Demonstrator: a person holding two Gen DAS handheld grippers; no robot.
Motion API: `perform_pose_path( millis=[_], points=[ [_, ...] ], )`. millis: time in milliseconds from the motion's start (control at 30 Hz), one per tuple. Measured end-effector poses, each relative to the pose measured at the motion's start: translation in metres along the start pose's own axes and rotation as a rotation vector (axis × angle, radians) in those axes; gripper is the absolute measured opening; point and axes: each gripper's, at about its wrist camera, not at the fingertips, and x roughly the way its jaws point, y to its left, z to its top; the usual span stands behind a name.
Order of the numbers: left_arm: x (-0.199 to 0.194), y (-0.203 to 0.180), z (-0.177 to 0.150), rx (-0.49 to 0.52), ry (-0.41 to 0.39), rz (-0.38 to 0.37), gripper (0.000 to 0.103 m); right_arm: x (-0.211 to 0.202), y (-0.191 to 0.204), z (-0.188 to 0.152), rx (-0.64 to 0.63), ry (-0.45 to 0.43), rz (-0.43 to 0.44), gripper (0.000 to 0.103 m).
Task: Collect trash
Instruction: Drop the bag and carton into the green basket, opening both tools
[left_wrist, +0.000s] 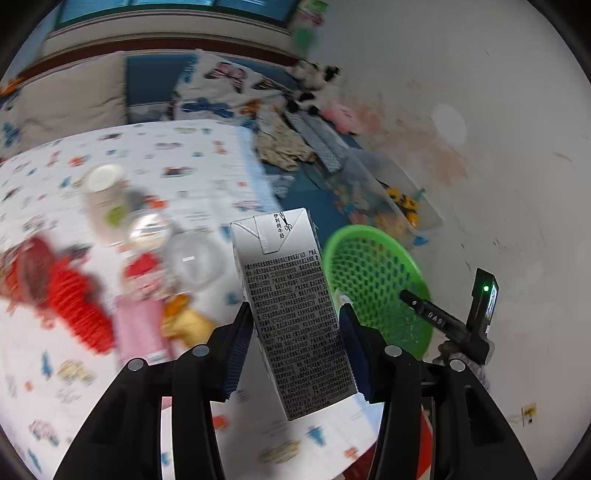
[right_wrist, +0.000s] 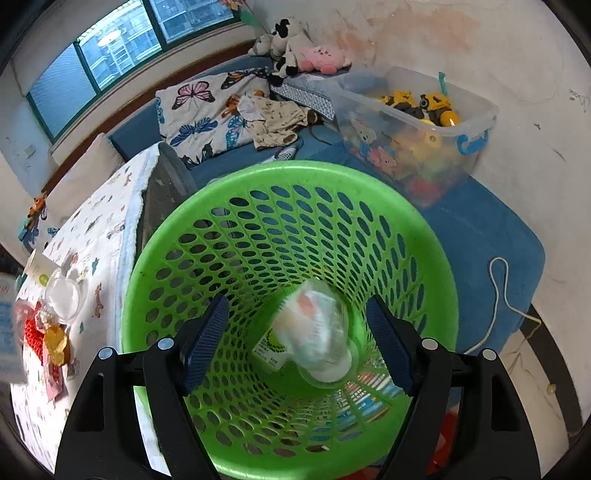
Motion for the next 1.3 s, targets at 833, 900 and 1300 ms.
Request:
perform_pose_path(
  millis=[833,900,1300],
  points=[
    [0.178,-0.16,0.007,0.311,0.223,-0.086,0.058,-0.066,-0.054,-0.038,0.081,-0.096,0.011,0.077],
    [0.175,-0.161,0.003,0.316,0.219,-0.105,0.062,-0.068,-0.054,-0.041,0.078,-0.098,0.01,0.077],
    [0.104,-0.115,-0.018,0.293,0.083,-0.065,0.062,-0.075,-0.019,-0.052,0.01,-0.097,0.066,0.077]
  ],
)
